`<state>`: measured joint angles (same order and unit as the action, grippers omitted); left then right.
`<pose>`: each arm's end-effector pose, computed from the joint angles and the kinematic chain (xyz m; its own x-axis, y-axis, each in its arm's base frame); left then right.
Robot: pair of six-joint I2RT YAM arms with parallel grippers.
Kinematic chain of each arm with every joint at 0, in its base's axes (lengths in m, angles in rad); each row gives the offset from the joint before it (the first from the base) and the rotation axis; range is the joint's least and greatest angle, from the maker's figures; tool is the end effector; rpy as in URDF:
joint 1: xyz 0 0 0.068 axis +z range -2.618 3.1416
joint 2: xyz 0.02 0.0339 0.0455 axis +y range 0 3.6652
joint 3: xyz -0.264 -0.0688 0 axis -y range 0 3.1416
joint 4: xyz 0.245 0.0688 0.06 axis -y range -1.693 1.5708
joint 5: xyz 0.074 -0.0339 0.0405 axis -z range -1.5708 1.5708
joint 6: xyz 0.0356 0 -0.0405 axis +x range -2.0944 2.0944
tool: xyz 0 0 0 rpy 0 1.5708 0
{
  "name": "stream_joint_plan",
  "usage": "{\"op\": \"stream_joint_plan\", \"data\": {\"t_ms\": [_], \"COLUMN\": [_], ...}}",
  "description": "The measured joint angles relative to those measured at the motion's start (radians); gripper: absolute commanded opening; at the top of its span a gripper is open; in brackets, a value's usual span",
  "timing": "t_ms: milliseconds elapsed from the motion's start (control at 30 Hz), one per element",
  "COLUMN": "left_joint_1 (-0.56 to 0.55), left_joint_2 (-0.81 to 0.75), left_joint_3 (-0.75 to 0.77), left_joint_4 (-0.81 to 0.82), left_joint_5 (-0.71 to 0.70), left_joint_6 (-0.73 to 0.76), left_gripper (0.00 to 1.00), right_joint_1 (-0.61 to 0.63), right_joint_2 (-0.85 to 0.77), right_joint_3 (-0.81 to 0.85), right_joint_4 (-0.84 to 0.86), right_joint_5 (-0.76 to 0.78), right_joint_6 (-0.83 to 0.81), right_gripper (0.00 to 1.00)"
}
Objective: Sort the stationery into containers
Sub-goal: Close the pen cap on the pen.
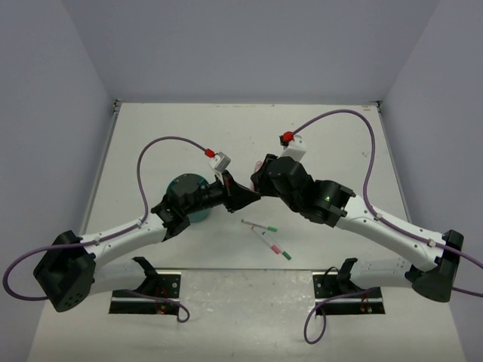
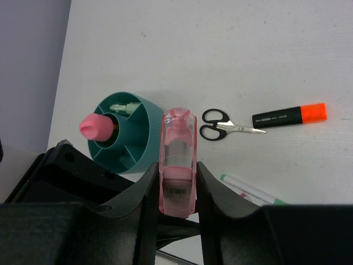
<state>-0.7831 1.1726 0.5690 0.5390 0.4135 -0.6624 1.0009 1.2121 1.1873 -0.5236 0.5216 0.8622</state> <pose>0.1740 -0.1934 0.2603 -0.6082 -0.1893 -0.7709 0.7053 0.3167 -0.6342 0.1570 0.2121 0.3599 -0.5631 0.3414 -0.7526 -0.1122 0.8707 0.4789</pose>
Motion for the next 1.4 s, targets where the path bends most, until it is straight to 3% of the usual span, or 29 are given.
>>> {"op": "stream_joint_plan", "data": {"t_ms": [33,100,133,300,467,667,767,867,1167,1400], "left_joint_1": [-0.001,-0.003,-0.004,-0.032,-0.040,-0.040,-0.040,-0.040,-0.038,-0.038], "left_joint_2": [-0.003,-0.010,-0.013,-0.063,-0.118,-0.170,-0.184,-0.185,-0.183,-0.183], "left_joint_3": [-0.002,-0.005,-0.007,-0.011,-0.010,-0.010,-0.010,-0.010,-0.010,-0.010], "left_joint_4": [0.000,-0.002,-0.004,-0.101,-0.165,-0.183,-0.178,-0.164,-0.164,-0.162], "left_joint_5": [-0.001,-0.002,-0.002,0.065,0.135,0.208,0.256,0.307,0.374,0.379], "left_joint_6": [0.003,0.013,0.018,0.059,0.123,0.165,0.171,0.172,0.175,0.176], "left_gripper": [0.00,0.00,0.00,0.00,0.00,0.00,0.00,0.00,0.00,0.00], "right_joint_1": [-0.001,-0.003,-0.005,-0.062,-0.140,-0.183,-0.182,-0.183,-0.182,-0.182], "right_joint_2": [0.000,0.000,0.000,-0.045,-0.226,-0.460,-0.511,-0.475,-0.290,-0.292], "right_joint_3": [0.000,0.000,0.000,-0.033,-0.092,-0.188,-0.259,-0.291,-0.288,-0.288], "right_joint_4": [0.000,0.001,0.002,0.061,0.076,0.200,0.246,0.266,0.269,0.269], "right_joint_5": [-0.007,-0.023,-0.032,-0.031,-0.083,-0.398,-0.563,-0.708,-1.010,-1.054], "right_joint_6": [-0.002,-0.014,-0.021,-0.138,-0.253,-0.452,-0.521,-0.578,-0.659,-0.671], "right_gripper": [0.36,0.87,0.98,0.99,0.99,0.99,0.89,0.72,0.53,0.66]}}
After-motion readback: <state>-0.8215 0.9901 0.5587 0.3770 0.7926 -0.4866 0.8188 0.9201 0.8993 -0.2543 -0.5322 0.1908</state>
